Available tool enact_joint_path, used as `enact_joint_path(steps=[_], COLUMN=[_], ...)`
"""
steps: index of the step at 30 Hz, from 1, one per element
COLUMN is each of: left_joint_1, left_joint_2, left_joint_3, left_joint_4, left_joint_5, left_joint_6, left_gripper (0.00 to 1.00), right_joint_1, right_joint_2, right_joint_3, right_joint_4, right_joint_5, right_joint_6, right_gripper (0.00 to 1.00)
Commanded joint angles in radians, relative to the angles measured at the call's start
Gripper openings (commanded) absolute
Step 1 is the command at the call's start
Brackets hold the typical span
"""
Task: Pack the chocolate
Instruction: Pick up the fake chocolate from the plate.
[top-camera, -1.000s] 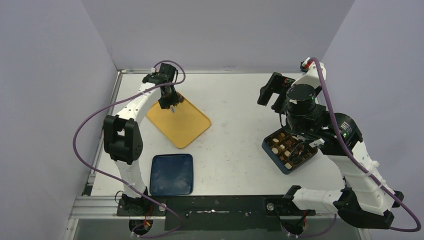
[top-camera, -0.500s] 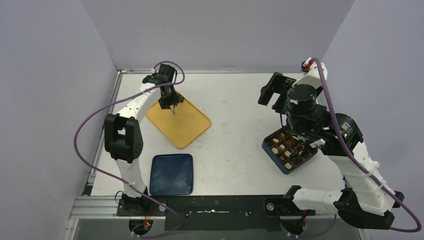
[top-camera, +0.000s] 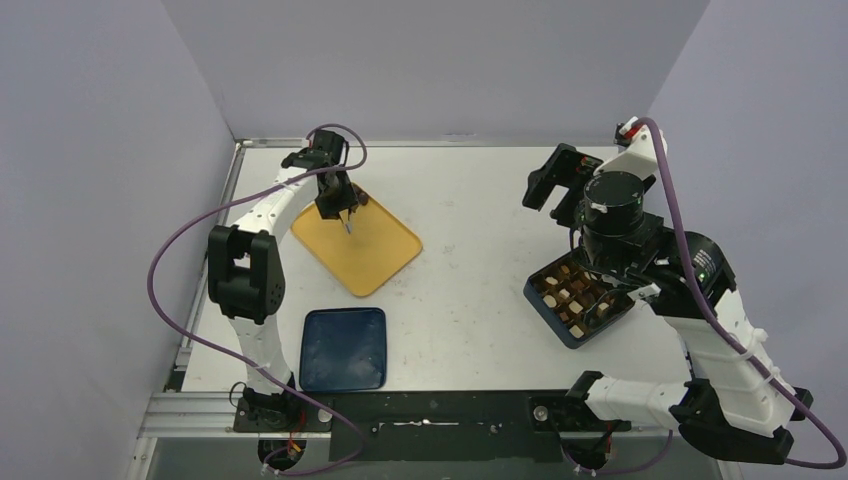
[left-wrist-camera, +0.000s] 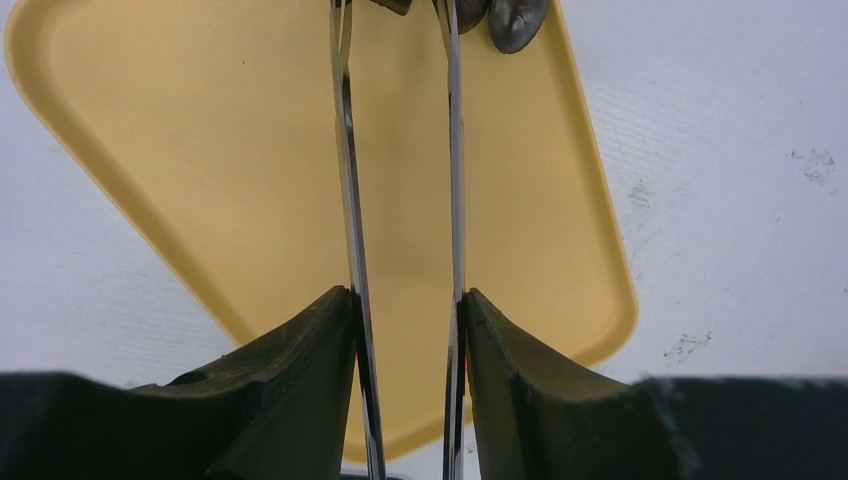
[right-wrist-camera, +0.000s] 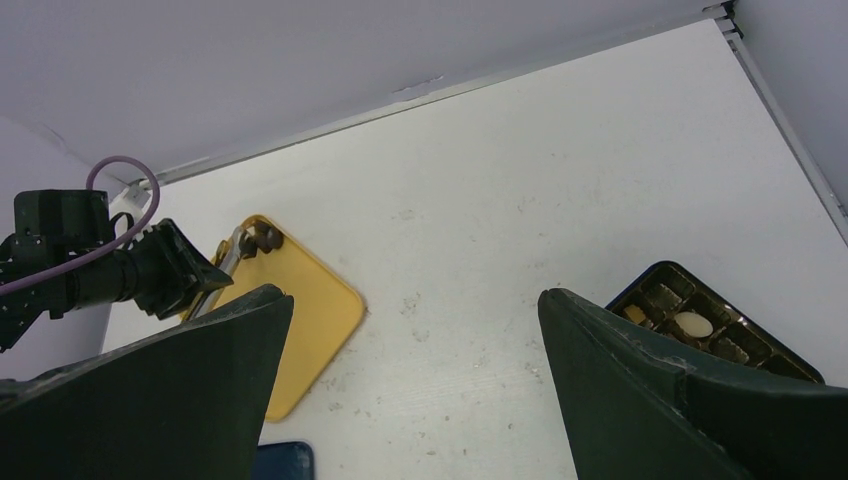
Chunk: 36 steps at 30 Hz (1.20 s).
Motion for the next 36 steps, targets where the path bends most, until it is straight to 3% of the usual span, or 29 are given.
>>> enact_joint_path(steps=[1, 21, 36], left_joint_1=[0.022, 0.031, 0.030], left_joint_2=[-0.010, -0.045, -0.087], left_joint_3=[-0.015, 0.037, 0.079], left_joint_4=[0.062, -0.124, -0.230], left_joint_5=[0.053, 0.095, 0.170], left_joint_6=[0.014, 0.038, 0.027], left_gripper=[0.40, 0.28, 0.26], right_joint_1=[-0.004, -0.004, -0.004], right_joint_2=[-0.016, -0.026, -0.035], right_joint_3=[0.018, 0.006, 0.002], right_joint_4=[0.033, 0.063, 0.067], right_joint_5=[0.029, 0.032, 0.021], right_joint_6=[0.009, -0.016, -0.007], right_gripper=[1.00, 1.00, 1.00])
